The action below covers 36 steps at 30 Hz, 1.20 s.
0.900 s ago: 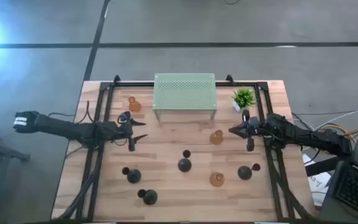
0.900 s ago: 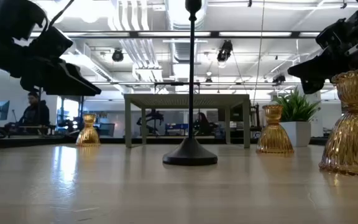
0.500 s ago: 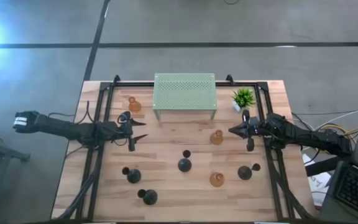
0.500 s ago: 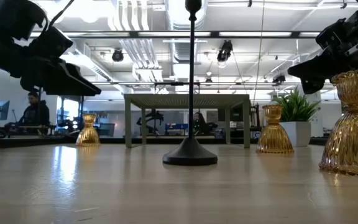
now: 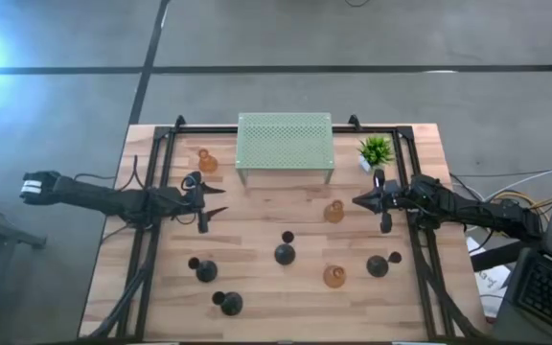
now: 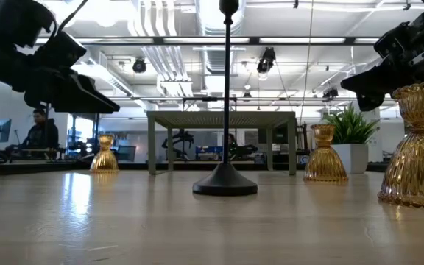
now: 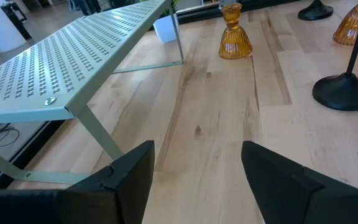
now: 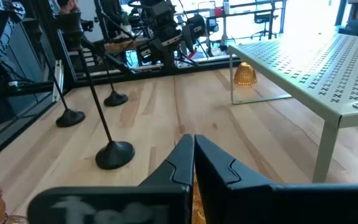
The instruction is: Pick & Place candle stick holders
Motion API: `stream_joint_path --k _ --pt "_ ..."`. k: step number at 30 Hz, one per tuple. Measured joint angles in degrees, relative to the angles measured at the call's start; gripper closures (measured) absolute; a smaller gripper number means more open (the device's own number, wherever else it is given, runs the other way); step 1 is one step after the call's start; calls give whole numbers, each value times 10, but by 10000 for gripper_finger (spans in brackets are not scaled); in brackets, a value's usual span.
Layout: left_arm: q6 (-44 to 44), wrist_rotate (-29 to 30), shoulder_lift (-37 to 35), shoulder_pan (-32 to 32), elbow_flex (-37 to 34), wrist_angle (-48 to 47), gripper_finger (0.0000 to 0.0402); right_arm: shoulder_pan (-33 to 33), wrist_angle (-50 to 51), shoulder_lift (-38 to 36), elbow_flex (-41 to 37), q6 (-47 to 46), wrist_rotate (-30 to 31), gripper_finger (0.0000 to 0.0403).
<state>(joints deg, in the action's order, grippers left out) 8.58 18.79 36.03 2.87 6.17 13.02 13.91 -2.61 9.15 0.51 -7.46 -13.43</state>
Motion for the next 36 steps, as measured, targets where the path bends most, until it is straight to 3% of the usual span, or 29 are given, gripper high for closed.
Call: stream_joint_path --k 21,27,36 --pt "0 0 0 0 0 0 156 0 -30 0 0 27 0 394" --pt "0 0 0 0 0 0 156 0 -253 0 0 -48 71 394" --pt "0 0 0 0 0 0 156 0 -700 0 2 -141 269 394"
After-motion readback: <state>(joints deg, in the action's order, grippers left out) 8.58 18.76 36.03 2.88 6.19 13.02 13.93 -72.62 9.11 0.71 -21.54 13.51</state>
